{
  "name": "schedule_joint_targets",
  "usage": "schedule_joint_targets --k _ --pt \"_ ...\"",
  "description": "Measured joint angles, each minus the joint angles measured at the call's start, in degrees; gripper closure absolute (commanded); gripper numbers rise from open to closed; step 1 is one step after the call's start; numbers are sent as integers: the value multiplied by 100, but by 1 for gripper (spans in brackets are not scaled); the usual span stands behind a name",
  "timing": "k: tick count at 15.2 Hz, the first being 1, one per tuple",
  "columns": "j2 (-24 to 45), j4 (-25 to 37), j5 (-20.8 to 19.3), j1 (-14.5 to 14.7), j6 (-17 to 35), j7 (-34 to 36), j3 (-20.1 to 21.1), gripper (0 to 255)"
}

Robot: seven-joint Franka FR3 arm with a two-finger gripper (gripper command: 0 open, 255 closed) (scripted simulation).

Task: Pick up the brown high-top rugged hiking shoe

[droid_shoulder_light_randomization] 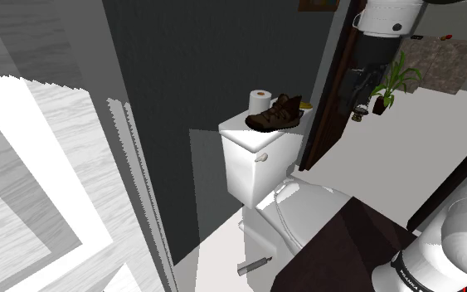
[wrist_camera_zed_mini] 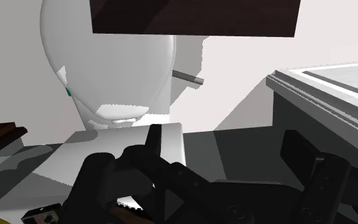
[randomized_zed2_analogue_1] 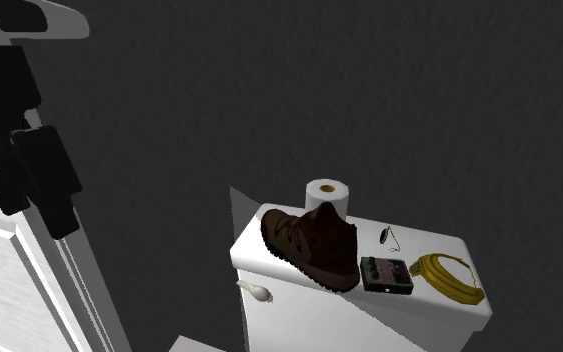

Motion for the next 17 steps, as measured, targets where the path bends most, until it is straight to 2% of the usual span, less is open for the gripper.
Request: schedule_joint_targets --k 3,10,17 --pt "215 85 -12 -15 135 -126 -111 0" --pt "1447 587 10 -86 862 -953 -785 0" --pt "2953 1617 383 -107 1251 -1830 -1354 0"
